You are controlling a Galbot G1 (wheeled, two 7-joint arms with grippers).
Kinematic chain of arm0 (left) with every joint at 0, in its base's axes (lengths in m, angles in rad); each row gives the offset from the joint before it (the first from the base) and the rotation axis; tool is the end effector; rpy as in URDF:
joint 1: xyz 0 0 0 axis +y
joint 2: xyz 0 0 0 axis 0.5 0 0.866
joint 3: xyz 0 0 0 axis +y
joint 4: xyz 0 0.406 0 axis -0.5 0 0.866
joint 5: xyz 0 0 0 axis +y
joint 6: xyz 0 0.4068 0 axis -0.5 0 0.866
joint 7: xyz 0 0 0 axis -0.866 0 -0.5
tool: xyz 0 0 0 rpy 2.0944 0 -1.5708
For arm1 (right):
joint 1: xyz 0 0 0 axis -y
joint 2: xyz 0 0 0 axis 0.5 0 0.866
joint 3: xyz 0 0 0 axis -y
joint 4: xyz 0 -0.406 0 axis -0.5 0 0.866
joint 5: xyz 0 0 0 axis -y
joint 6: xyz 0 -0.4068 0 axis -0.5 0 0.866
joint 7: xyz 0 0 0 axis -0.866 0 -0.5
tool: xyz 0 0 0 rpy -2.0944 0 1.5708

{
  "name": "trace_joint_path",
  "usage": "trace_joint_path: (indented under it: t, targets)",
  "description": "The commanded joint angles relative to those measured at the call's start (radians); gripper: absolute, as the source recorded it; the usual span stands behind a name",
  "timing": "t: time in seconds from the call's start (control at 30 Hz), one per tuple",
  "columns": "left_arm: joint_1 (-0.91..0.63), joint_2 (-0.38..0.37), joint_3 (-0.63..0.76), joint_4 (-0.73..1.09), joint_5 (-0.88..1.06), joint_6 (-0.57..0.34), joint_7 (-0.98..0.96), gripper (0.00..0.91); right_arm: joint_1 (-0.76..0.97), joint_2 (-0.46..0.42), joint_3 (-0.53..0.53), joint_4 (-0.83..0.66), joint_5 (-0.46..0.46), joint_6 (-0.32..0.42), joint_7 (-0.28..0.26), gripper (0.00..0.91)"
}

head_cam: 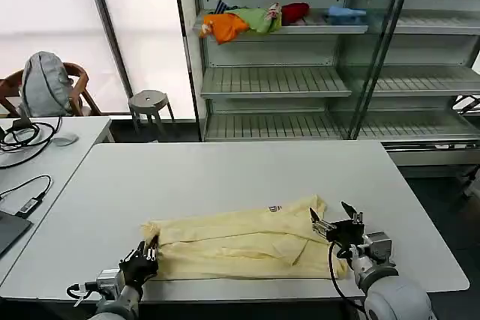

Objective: Fold and organize the clothes.

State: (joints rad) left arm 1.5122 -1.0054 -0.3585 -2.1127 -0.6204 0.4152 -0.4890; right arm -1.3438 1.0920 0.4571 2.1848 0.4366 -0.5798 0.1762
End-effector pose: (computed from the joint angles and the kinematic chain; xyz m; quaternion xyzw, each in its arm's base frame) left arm 0.2192 0.0567 -0.3297 0.0210 -0.9669 -0.0080 0.2543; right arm 0.2698 -0.0595 -0.2524 0.0727 -0.9819 0.0478 0.1680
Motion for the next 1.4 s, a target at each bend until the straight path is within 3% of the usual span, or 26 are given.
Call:
trace_joint_path:
  t: [0.03,0.13,0.4,0.67,0.87,1.07,1.4]
  targets:
    - [0.007,0.003,-0.031,0.018,0.112,-0.003,0.042,0.010,0.010,0.006,-0.002,-0.007,-0.003,0.000,0.001,0.907]
    - [0.018,0.033,-0.144,0.016,0.118,0.018,0.125,0.010,0.013,0.008,-0.002,-0.008,-0.003,0.000,0.001,0.907]
    - [0.015,0.120,-0.600,0.124,0.121,0.109,0.442,0.010,0.019,0.010,0.002,-0.002,-0.002,0.001,-0.004,0.907]
    - [-0.011,0.181,-0.753,0.172,0.152,0.139,0.512,0.010,0.018,0.006,0.012,0.000,-0.001,0.001,-0.006,0.907]
    - [0.010,0.114,-0.628,-0.054,0.154,0.161,0.471,0.010,0.004,0.006,0.031,0.000,-0.004,0.002,-0.007,0.907]
    - [0.007,0.051,-0.371,-0.213,0.162,0.161,0.410,0.010,-0.013,0.001,0.068,0.011,-0.005,0.001,-0.005,0.907]
    - [-0.074,-0.054,-0.014,-0.219,0.228,0.161,0.338,0.010,-0.039,0.000,0.105,0.025,-0.018,0.001,-0.004,0.907]
